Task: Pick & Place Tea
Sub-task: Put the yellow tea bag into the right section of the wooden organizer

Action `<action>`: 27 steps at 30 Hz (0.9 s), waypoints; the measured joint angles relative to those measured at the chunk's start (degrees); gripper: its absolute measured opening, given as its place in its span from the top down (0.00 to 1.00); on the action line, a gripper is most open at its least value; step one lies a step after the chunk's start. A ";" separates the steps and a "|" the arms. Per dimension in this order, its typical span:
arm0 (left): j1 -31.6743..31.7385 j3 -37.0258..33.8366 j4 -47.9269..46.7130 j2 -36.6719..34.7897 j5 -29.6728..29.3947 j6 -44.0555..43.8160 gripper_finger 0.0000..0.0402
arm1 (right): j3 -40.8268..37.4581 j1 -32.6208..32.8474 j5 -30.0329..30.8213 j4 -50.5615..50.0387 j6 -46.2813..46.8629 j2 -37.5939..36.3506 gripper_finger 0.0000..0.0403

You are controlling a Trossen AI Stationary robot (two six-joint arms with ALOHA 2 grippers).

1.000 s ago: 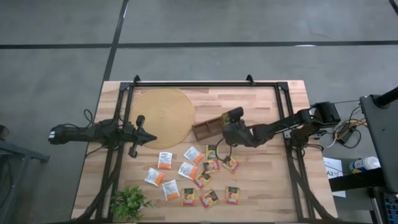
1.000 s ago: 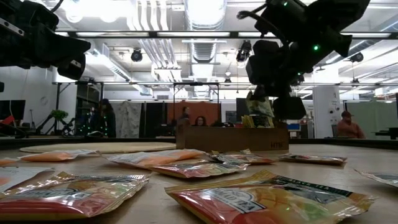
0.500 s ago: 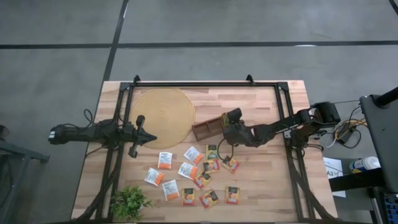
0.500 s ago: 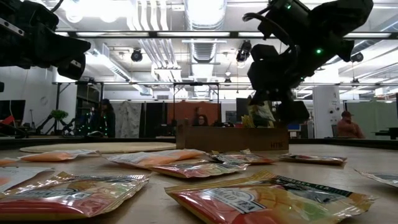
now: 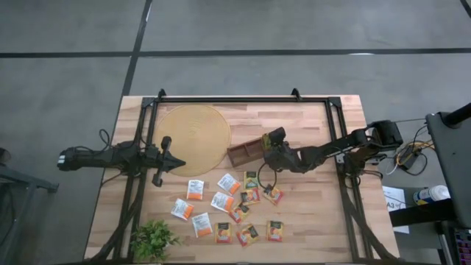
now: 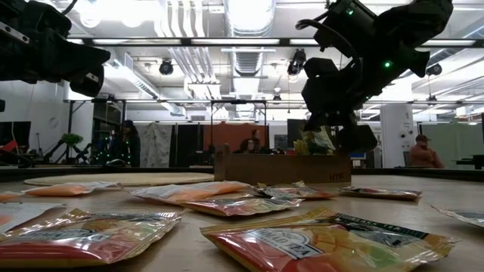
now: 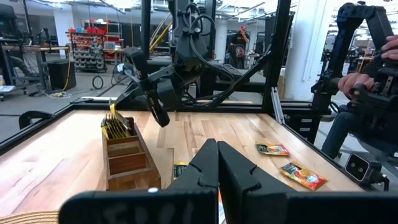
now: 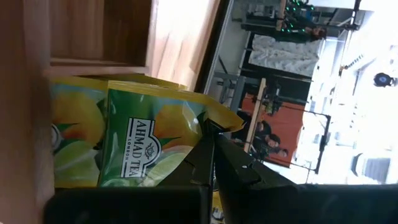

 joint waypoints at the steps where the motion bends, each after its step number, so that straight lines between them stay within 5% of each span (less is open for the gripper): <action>1: 0.00 -0.01 0.02 0.02 -0.02 0.00 1.00 | -0.17 -0.04 -0.77 -0.01 -0.02 0.00 0.98; 27: 0.04 0.00 0.02 0.01 -0.01 0.00 1.00 | -2.12 -0.61 0.29 0.37 2.59 -0.04 0.98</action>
